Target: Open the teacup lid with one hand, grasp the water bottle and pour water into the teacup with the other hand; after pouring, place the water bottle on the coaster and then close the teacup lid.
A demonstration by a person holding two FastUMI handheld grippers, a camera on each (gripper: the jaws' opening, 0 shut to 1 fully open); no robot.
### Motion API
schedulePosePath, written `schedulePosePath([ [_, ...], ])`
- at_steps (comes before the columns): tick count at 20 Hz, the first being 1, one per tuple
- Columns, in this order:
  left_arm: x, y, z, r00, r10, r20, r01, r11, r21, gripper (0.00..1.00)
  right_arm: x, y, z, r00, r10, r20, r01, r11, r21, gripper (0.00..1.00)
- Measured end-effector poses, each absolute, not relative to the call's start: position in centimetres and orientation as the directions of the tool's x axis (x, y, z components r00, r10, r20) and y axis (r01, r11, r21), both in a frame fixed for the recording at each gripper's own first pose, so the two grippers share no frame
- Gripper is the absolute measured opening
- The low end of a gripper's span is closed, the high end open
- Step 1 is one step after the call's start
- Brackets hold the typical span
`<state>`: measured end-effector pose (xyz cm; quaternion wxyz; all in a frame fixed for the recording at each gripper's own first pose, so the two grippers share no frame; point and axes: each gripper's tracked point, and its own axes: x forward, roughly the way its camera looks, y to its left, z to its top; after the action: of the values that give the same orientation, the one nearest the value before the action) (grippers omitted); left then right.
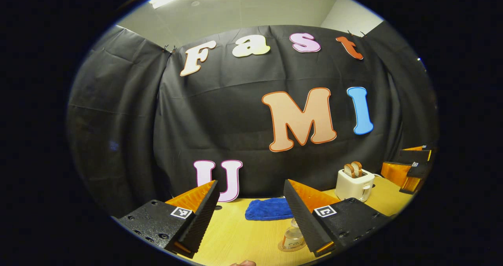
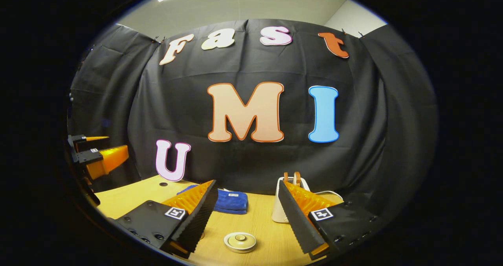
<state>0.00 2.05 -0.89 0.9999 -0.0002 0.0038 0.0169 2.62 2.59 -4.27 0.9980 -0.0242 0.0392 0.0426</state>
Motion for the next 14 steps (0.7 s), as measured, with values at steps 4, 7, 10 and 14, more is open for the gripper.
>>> schedulePosePath([
  [4,-0.4,2.7,-1.0,0.999,0.052,-0.01,-0.052,0.999,0.008,0.96,3.6,2.6,-7.5,0.985,0.088,-0.15,-0.096,0.995,-0.042,0.94],
  [7,-0.7,3.3,-1.3,0.998,0.069,-0.014,-0.069,0.998,0.013,0.96,4.3,2.6,-10.4,0.976,0.09,-0.199,-0.104,0.993,-0.059,0.97],
  [10,-0.9,3.7,-1.7,0.996,0.084,-0.028,-0.084,0.996,0.012,0.96,4.6,2.6,-13.7,0.958,0.095,-0.27,-0.109,0.993,-0.037,0.99],
  [14,-1.1,4.3,-1.9,0.994,0.105,-0.038,-0.104,0.994,0.022,0.96,5.3,2.3,-18.3,0.929,0.09,-0.358,-0.103,0.995,-0.018,0.99],
])
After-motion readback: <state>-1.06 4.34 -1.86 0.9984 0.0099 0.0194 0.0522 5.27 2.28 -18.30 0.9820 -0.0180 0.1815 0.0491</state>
